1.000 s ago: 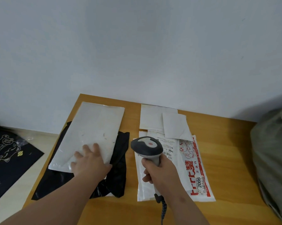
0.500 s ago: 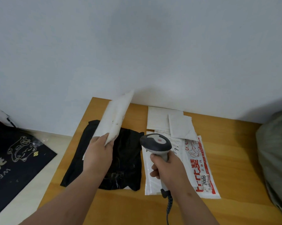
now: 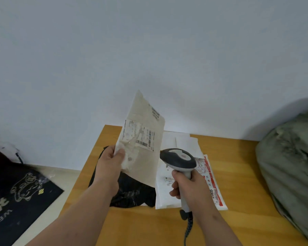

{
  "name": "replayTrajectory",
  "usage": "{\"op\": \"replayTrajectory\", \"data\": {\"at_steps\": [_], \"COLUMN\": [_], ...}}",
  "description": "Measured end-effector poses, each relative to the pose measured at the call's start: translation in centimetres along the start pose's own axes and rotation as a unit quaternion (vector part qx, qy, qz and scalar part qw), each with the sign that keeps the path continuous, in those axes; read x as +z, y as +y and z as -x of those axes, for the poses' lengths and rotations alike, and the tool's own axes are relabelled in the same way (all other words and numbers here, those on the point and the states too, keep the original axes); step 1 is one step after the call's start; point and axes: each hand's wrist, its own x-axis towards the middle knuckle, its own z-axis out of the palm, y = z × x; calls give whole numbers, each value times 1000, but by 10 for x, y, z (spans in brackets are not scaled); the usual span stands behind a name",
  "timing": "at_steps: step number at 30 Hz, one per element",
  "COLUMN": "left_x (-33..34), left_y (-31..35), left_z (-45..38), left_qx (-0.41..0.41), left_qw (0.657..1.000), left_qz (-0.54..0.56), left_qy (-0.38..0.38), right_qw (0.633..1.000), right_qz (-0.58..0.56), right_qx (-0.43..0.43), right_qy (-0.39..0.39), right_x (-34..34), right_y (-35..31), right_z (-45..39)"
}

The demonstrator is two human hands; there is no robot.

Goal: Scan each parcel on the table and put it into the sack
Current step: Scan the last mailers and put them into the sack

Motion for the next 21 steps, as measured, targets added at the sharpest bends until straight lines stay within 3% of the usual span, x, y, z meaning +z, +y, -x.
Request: {"op": "replayTrajectory", "data": {"at_steps": [9, 21], "left_x": [28, 85], "left_y": [2, 42], "left_z": [57, 105], "left_qx": [13, 141], "left_qw": [1000, 975], "left_qz": [-18, -162], "left_qy": [-22, -51], "right_qw": [999, 992], "right_qz": [-9, 49], "right_qx": [-28, -111], "right_qy": [-31, -39], "right_x": [-68, -171], "right_y": [-11, 15], "right_z": [31, 51]}}
